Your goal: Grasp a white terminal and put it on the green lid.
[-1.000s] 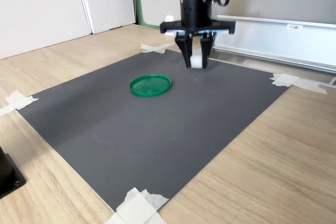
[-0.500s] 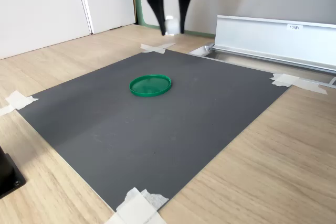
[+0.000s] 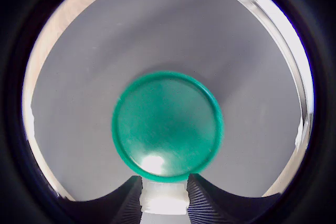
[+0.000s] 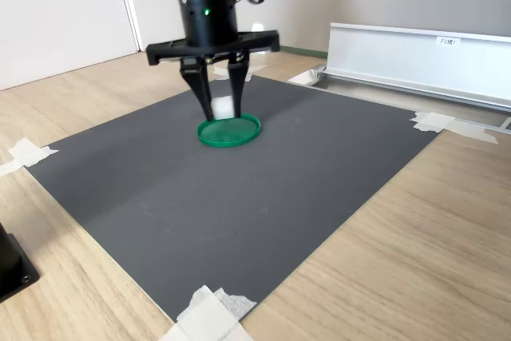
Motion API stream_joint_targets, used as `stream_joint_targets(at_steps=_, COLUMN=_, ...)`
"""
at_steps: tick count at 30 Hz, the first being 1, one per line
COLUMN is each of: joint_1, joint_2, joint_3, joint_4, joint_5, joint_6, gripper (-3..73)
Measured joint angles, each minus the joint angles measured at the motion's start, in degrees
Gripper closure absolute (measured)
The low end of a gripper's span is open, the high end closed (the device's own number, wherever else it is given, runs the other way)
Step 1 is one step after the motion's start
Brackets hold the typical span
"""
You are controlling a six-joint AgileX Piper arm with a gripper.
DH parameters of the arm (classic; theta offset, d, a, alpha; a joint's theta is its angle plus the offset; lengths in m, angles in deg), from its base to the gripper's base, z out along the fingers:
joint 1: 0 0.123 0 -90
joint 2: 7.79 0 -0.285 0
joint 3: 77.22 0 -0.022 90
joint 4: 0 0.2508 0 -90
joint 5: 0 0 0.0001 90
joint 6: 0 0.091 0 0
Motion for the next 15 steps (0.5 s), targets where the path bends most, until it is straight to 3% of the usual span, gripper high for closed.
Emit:
stream_joint_targets(at_steps=6, joint_1=0.56, joint_2=0.38, joint_3=0.27, joint_4=-0.42, joint_5=-4.11, joint_6=0.18, gripper=38.3)
stream_joint_targets(at_steps=15, joint_1=0.63, joint_2=4.21, joint_3=0.27, joint_4=-0.42, joint_5=-4.51, joint_6=0.35, gripper=38.3)
